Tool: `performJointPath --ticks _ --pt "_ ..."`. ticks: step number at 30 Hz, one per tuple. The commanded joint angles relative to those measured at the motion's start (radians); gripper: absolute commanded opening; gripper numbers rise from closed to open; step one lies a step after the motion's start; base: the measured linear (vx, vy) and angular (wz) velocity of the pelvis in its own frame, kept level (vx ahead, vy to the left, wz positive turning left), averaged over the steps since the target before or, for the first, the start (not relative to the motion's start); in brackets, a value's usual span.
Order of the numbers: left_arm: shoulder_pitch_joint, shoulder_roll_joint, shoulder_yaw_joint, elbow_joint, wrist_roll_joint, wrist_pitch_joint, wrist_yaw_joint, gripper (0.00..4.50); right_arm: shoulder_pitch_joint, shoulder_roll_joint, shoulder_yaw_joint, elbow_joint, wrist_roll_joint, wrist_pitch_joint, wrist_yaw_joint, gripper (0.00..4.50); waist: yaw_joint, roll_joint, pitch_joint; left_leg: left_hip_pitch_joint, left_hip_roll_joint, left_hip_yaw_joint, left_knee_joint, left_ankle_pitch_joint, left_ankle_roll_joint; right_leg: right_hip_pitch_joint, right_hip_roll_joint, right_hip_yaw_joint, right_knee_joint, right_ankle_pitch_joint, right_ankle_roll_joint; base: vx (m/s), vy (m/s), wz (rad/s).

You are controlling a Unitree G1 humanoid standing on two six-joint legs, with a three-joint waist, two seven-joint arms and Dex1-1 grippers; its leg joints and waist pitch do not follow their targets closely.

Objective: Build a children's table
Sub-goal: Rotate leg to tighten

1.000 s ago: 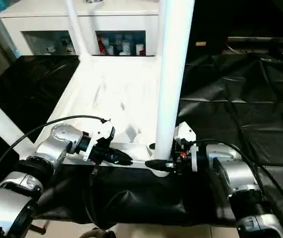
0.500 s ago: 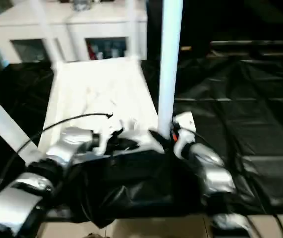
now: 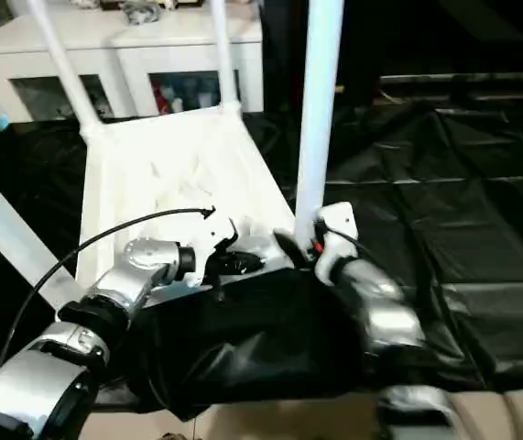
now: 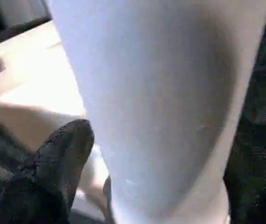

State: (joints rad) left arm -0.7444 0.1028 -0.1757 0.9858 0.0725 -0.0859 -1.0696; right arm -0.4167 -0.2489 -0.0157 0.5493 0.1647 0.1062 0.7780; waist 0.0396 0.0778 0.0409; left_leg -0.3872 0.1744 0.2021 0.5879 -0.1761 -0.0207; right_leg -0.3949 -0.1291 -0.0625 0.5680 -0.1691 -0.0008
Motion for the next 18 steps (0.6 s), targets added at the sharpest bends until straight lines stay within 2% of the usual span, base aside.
performJointPath --ticks 1,2,3,5,7,10,11,12,13,15,18 --pt "-0.005 -0.025 -0.041 -0.045 -0.029 -0.054 -0.088 0.00 0.021 0.016 0.140 -0.048 0.029 0.026 0.203 3.88 0.011 -0.026 -0.056 0.020 0.050 -0.025 -0.090 -0.376 0.045 0.028 -0.029 0.021 -0.077 -0.381 -0.162 0.000 0.000 0.00" --pt "-0.005 -0.008 -0.044 -0.047 -0.032 -0.062 -0.125 0.00 0.027 -0.013 0.142 -0.065 0.040 0.033 0.249 3.88 0.017 -0.026 -0.057 0.019 0.052 -0.021 -0.087 -0.346 0.058 0.027 -0.029 0.024 -0.072 -0.333 -0.181 0.000 0.000 0.00" --pt "-0.005 0.009 -0.046 -0.049 -0.037 -0.063 -0.167 0.00 0.033 -0.043 0.144 -0.084 0.053 0.045 0.297 3.88 0.021 -0.027 -0.059 0.014 0.052 -0.021 -0.085 -0.314 0.072 0.034 -0.031 0.024 -0.064 -0.295 -0.197 0.000 0.000 0.00" --pt "-0.008 0.040 -0.048 -0.050 -0.044 -0.063 -0.234 0.00 0.043 -0.094 0.147 -0.109 0.066 0.059 0.375 3.88 0.031 -0.027 -0.063 0.015 0.052 -0.019 -0.077 -0.269 0.092 0.034 -0.031 0.023 -0.056 -0.237 -0.218 0.000 0.000 0.00" --pt "-0.012 0.060 -0.046 -0.053 -0.050 -0.054 -0.287 0.00 0.047 -0.128 0.148 -0.122 0.071 0.066 0.427 3.88 0.033 -0.025 -0.067 0.011 0.053 -0.018 -0.072 -0.220 0.111 0.037 -0.032 0.022 -0.044 -0.163 -0.245 0.053 -0.015 0.02" --pt "-0.017 0.085 -0.046 -0.055 -0.057 -0.045 -0.356 0.00 0.049 -0.163 0.148 -0.131 0.076 0.072 0.480 3.88 0.048 -0.020 -0.076 0.014 0.054 -0.015 -0.058 -0.126 0.153 0.034 -0.027 0.019 -0.026 -0.016 -0.281 0.018 -0.004 0.00" --pt "-0.019 0.104 -0.053 -0.052 -0.053 -0.046 -0.391 0.00 0.050 -0.181 0.148 -0.136 0.080 0.078 0.505 3.88 0.054 -0.022 -0.077 0.014 0.052 -0.014 -0.055 -0.111 0.163 0.034 -0.027 0.018 -0.023 0.008 -0.288 0.000 0.000 0.00" --pt "-0.020 0.111 -0.055 -0.051 -0.051 -0.048 -0.401 0.00 0.050 -0.186 0.148 -0.138 0.081 0.081 0.512 3.88 0.057 -0.022 -0.079 0.016 0.053 -0.014 -0.054 -0.104 0.167 0.034 -0.028 0.018 -0.021 0.014 -0.290 0.000 0.000 0.00" --pt "-0.021 0.117 -0.056 -0.049 -0.052 -0.046 -0.411 0.00 0.050 -0.190 0.149 -0.141 0.086 0.089 0.524 3.63 0.060 -0.020 -0.078 0.013 0.054 -0.015 -0.053 -0.096 0.173 0.033 -0.027 0.017 -0.019 0.017 -0.292 0.000 0.000 0.00" --pt "-0.021 0.122 -0.057 -0.048 -0.054 -0.039 -0.424 0.00 0.051 -0.194 0.150 -0.145 0.092 0.096 0.537 3.56 0.062 -0.020 -0.073 0.013 0.055 -0.016 -0.057 -0.125 0.162 0.033 -0.027 0.017 -0.024 -0.027 -0.287 0.000 0.000 0.00" --pt "-0.019 0.122 -0.058 -0.051 -0.059 -0.040 -0.432 0.00 0.053 -0.193 0.154 -0.154 0.102 0.105 0.546 3.21 0.066 -0.019 -0.068 0.018 0.059 -0.016 -0.067 -0.207 0.114 0.031 -0.030 0.020 -0.035 -0.130 -0.272 0.000 0.000 0.00"
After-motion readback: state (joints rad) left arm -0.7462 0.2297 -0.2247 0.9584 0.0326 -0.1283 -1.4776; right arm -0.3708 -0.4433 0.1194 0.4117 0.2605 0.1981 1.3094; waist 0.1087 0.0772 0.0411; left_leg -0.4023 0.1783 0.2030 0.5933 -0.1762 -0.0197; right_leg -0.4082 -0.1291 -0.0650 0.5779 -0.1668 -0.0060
